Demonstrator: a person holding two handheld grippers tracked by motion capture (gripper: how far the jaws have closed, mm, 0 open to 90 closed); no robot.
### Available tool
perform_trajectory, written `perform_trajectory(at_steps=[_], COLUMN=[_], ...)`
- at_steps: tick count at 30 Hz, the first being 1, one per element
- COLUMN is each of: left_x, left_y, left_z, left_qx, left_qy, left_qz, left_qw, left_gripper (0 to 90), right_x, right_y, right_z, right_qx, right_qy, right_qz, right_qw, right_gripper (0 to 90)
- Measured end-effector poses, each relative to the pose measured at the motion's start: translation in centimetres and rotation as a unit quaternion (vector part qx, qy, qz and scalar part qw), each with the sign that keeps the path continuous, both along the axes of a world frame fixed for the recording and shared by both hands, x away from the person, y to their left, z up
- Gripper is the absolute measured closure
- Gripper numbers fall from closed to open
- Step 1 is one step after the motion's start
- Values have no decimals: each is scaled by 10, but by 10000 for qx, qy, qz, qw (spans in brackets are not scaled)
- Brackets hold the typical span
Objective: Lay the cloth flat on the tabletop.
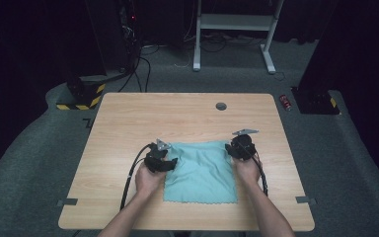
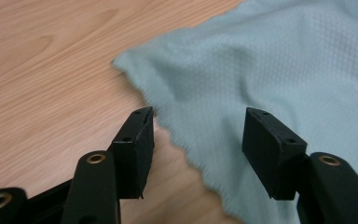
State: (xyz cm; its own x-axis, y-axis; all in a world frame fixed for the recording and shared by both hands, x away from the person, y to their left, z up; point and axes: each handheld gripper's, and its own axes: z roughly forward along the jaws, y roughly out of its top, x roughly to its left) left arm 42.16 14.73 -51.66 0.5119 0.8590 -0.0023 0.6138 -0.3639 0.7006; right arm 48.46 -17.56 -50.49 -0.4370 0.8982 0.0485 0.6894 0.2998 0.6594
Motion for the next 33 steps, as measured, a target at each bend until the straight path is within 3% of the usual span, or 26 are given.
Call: perform_trajectory(at_steps=[1,2,4,6,8,9,10,15,16,17,20,25,31,33], left_x=[-3,-5,-10,-14,-15,-19,-21,-21,-21,-22,-22,-22,-22,-22], left_y=[5,11,29,40,43,47,47,47,47,47,47,47,46,46], left_z=[0,-1,-2,-5,-6,-9,-10,-10,-10,-10,-10,-10,-10,-10], left_qx=[-53,-88,-184,-261,-263,-192,-160,-152,-143,-143,-140,-134,-149,-148], left_qy=[-4,-21,-37,-80,-123,-295,-384,-362,-363,-361,-357,-350,-359,-358], left_qz=[60,119,285,412,450,433,441,501,533,545,551,567,580,578], left_qw=[10000,9999,9994,9988,9986,9984,9982,9980,9978,9978,9977,9977,9976,9976], left_gripper=[435,429,423,409,404,400,395,365,359,357,352,348,346,346], right_x=[3,6,9,15,16,19,20,22,22,22,21,24,28,27], right_y=[0,1,1,2,3,7,9,13,13,13,12,5,3,2], right_z=[0,1,0,-3,-4,-3,-4,-6,-6,-6,-5,-1,-10,-9], right_qx=[-24,-37,-1,-17,-24,-1,-40,-92,-176,-197,-314,-181,-209,-86], right_qy=[59,-75,-95,107,92,84,29,-47,-65,-54,-178,-385,-294,-223], right_qz=[-20,-56,-127,-183,-180,-149,-126,-67,-9,25,-1,-213,-261,-288], right_qw=[10000,9999,9999,9998,9998,9999,9999,9999,9998,9998,9993,9989,9990,9993], right_gripper=[695,695,691,678,677,680,687,781,883,891,897,897,888,810])
